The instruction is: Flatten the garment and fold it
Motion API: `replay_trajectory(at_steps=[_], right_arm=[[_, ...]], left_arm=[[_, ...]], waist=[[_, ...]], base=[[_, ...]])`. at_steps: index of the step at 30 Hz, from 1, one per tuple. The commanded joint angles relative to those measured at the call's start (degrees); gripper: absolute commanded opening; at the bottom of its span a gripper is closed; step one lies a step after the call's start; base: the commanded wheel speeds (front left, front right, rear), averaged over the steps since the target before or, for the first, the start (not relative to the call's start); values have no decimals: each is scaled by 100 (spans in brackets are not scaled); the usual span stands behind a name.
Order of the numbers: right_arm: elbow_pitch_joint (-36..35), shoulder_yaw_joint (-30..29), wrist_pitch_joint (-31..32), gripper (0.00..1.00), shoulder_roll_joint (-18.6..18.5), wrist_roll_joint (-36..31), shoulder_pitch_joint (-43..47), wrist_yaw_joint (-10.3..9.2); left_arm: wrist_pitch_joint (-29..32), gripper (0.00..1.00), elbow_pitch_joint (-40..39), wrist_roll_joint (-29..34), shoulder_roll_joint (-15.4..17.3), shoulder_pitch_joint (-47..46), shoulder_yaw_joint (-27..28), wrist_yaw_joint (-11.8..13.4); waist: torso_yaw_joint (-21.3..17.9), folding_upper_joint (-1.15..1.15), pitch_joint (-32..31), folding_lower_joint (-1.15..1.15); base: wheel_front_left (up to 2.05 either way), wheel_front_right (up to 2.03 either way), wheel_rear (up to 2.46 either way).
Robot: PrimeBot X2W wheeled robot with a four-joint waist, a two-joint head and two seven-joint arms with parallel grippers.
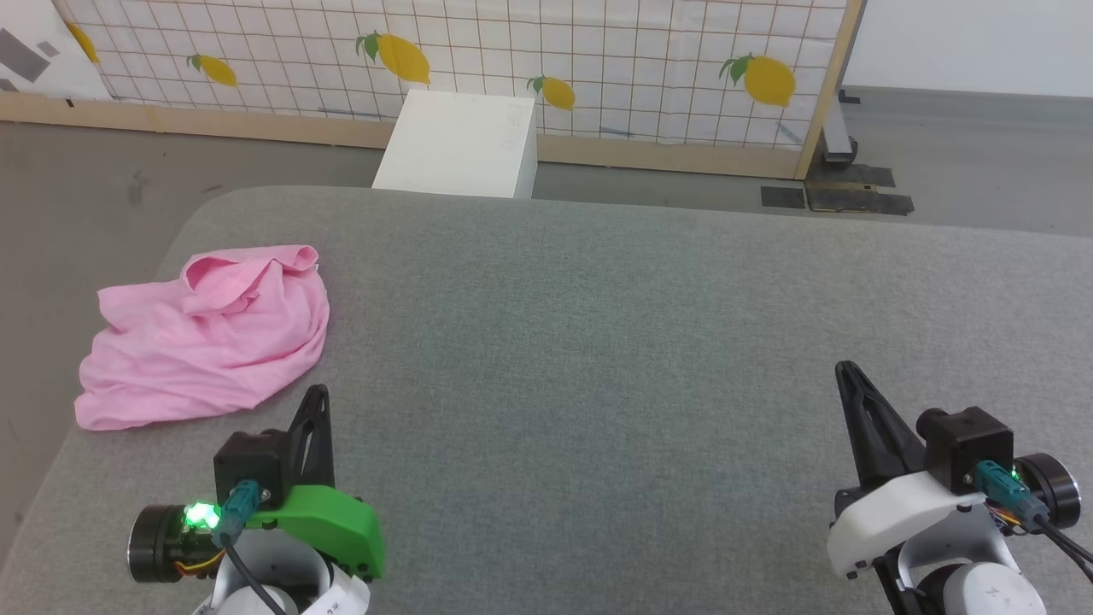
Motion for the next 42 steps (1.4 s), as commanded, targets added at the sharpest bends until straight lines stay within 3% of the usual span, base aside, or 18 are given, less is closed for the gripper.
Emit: replay_trajectory(at_steps=[1,26,27,28,29,42], right_arm=[[-29,9,1,0,15,-36,90,-9],[-29,9,1,0,15,-36,90,-9],[2,0,0,100,0,2,-1,0],[4,-1,0,0,-1,4,-2,1],[6,-3,-2,100,-2,8,-3,1],[89,8,-82,100,0,100,-34,0]], left_arm=[[8,0,-16,74,-17,73,21,38],[8,0,-16,74,-17,73,21,38],[0,100,1,-4,0,-1,-3,0],[-1,0,1,-16,0,-2,-8,1],[-5,100,2,-35,0,-3,-20,4],[-152,100,107,-185,4,-71,-161,124]], waist=[[0,0,0,0],[0,0,0,0],[0,0,0,0],[0,0,0,0],[0,0,0,0],[74,0,1,0]], base=[[0,0,0],[0,0,0],[0,0,0],[0,0,0],[0,0,0],[0,0,0]])
